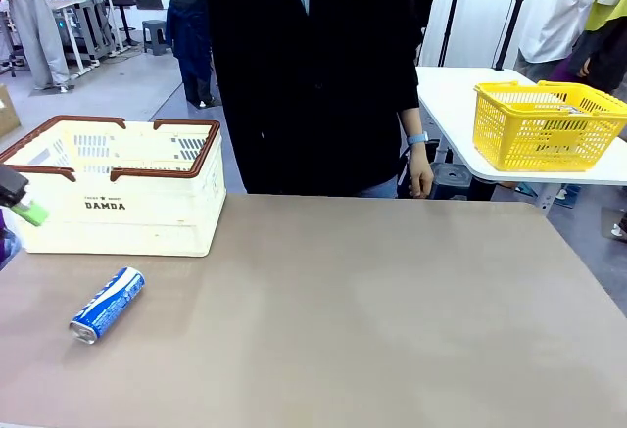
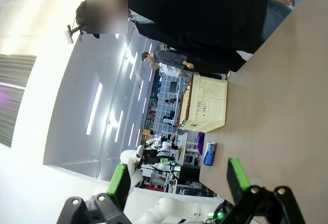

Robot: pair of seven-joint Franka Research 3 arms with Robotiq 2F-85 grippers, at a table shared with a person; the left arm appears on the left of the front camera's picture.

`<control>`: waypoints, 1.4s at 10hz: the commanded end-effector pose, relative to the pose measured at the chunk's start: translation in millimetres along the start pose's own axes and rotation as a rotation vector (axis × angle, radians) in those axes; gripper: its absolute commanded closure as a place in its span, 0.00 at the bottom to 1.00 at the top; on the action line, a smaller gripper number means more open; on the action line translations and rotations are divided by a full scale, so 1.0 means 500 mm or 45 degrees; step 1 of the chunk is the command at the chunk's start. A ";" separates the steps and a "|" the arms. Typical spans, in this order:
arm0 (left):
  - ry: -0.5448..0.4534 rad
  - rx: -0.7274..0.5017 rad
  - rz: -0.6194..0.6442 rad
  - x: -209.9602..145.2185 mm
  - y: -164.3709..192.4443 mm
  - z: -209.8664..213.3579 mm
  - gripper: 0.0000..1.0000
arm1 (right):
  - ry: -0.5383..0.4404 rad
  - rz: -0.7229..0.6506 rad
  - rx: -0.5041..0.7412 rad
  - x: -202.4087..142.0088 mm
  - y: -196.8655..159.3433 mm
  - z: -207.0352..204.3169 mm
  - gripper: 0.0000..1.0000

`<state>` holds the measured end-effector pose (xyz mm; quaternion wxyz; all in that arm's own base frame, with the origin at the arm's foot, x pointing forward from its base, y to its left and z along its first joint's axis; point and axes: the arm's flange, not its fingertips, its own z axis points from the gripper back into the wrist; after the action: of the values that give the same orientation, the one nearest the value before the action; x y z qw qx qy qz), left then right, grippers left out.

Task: Place the drinks into the Shopping basket.
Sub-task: Pick up one drink and place it into the Shopping basket.

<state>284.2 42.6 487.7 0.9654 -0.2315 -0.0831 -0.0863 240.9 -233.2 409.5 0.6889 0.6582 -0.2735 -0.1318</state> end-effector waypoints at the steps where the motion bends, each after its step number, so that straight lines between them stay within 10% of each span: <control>1: 0.112 0.126 -0.046 0.017 0.009 -0.096 0.00 | 0.011 0.032 0.004 -0.004 0.002 0.002 0.00; 10: 0.145 0.311 -0.018 -0.035 0.042 -0.386 0.00 | 0.011 0.032 0.004 -0.004 0.002 0.002 0.00; 14: 0.171 0.264 -0.313 -0.090 0.034 -0.395 0.00 | 0.011 0.032 0.004 -0.004 0.002 0.002 0.00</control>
<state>379.5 -46.8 332.7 0.9771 -0.1025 -0.0268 -0.1846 240.5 -233.3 409.7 0.6885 0.6586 -0.2736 -0.1316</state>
